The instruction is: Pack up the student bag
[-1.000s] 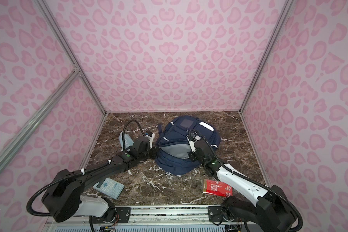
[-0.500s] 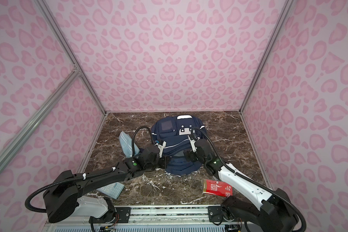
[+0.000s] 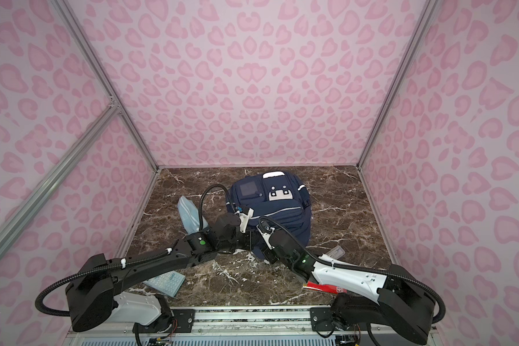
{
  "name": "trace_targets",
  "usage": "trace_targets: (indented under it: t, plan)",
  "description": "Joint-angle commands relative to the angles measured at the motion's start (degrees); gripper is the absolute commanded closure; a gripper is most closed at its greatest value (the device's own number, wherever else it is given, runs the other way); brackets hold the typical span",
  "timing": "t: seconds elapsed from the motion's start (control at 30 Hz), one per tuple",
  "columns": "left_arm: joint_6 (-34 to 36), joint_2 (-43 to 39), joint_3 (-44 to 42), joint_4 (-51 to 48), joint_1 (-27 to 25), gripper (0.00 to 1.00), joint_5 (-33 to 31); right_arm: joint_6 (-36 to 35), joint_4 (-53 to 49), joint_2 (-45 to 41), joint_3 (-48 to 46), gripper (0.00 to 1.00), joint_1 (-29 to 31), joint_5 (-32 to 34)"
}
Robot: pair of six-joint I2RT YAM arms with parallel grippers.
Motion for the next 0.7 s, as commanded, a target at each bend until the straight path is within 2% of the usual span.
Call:
trace_targets:
  t: [0.0, 0.1, 0.13, 0.17, 0.27, 0.43, 0.5, 0.57, 0.67]
  plan:
    - [-0.13, -1.51, -0.08, 0.7, 0.08, 0.97, -0.94, -0.63, 0.92, -0.01, -1.12, 0.63, -0.3, 4.48]
    - [2.13, -1.7, 1.19, -4.24, 1.25, 0.97, -3.9, -0.31, 2.12, -2.58, -2.89, 0.9, -0.81, 2.66]
    - [2.97, -1.42, 1.54, -5.63, 1.88, 0.97, -4.92, -0.28, 2.0, -3.59, -3.22, 0.96, -0.83, 2.1]
    - [3.6, -0.94, 1.89, -6.97, 2.39, 0.97, -5.66, -0.6, 1.94, -4.52, -3.33, 0.98, -0.92, 1.84]
    - [4.08, 1.37, 1.43, -9.14, 3.49, 0.97, -9.42, -0.91, 0.48, -7.29, -3.67, 1.0, -1.22, 1.96]
    - [3.55, 5.38, -1.4, -5.2, 8.94, 0.97, -9.1, -0.9, 0.25, -11.01, -5.08, 1.0, -2.07, -0.67]
    - [4.15, 6.21, -0.94, -5.04, 10.13, 0.97, -9.8, -1.65, -0.13, -12.1, -5.38, 1.0, -2.02, -2.43]
    - [5.34, 6.6, 0.74, -5.75, 11.24, 0.97, -13.45, -2.12, -0.81, -13.09, -5.42, 1.0, -2.08, -2.92]
    - [7.49, 8.38, 3.72, -5.82, 15.22, 0.97, -14.8, -2.76, -1.57, -13.72, -5.5, 1.0, -2.13, -3.0]
